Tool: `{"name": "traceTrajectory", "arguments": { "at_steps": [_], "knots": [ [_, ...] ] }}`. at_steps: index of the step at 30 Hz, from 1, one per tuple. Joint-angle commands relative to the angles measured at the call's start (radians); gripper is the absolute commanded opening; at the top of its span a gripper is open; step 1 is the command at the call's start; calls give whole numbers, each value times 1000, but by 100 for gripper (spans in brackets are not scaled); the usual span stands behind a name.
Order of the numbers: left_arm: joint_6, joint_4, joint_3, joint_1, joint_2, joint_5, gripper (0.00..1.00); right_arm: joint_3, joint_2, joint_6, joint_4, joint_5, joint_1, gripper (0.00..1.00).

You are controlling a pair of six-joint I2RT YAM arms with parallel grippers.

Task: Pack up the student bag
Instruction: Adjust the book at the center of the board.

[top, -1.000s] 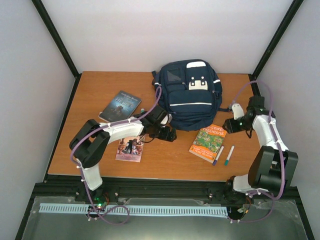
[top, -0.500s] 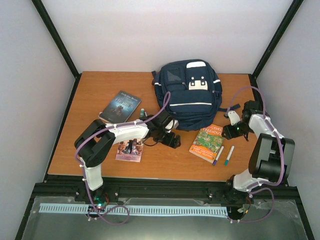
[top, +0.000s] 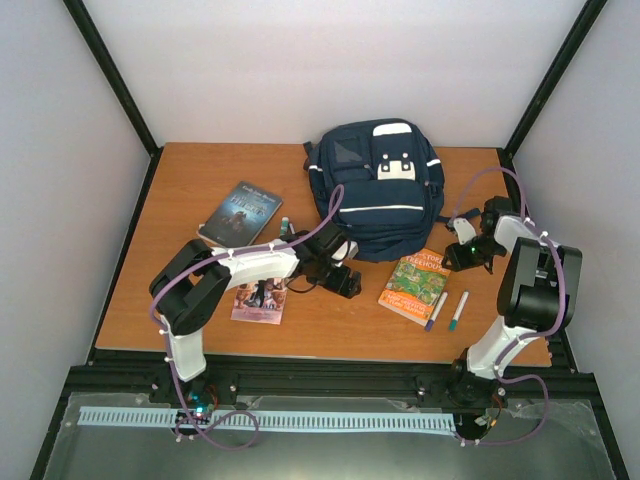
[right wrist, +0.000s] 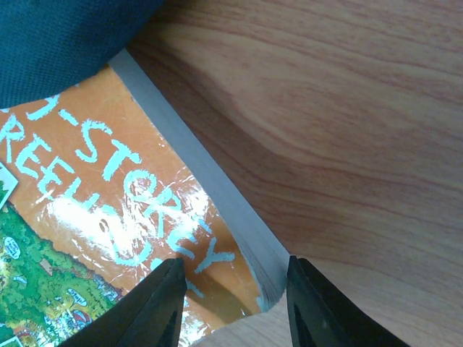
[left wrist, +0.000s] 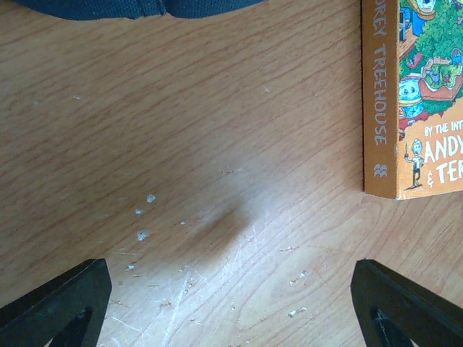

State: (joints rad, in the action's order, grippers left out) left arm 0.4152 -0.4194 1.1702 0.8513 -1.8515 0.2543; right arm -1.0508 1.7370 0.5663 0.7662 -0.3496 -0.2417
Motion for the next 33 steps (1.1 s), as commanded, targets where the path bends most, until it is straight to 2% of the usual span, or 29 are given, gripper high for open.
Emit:
{"name": "traceTrajectory", "arguments": {
  "at_steps": [1, 7, 16, 26, 33],
  "knots": [
    [-17, -13, 16, 7, -2, -13, 94, -3, 27, 42, 43, -53, 0, 38],
    [-21, -19, 28, 7, -12, -16, 94, 15, 50, 75, 62, -91, 42, 34],
    [-7, -27, 5, 7, 12, -34, 94, 14, 58, 65, 68, -107, 180, 33],
    [21, -56, -58, 6, 94, -88, 95, -41, 77, 9, 74, -93, 432, 33],
    [24, -44, -120, 7, 140, -71, 95, -147, 162, -18, 85, -49, 597, 33]
  ]
}}
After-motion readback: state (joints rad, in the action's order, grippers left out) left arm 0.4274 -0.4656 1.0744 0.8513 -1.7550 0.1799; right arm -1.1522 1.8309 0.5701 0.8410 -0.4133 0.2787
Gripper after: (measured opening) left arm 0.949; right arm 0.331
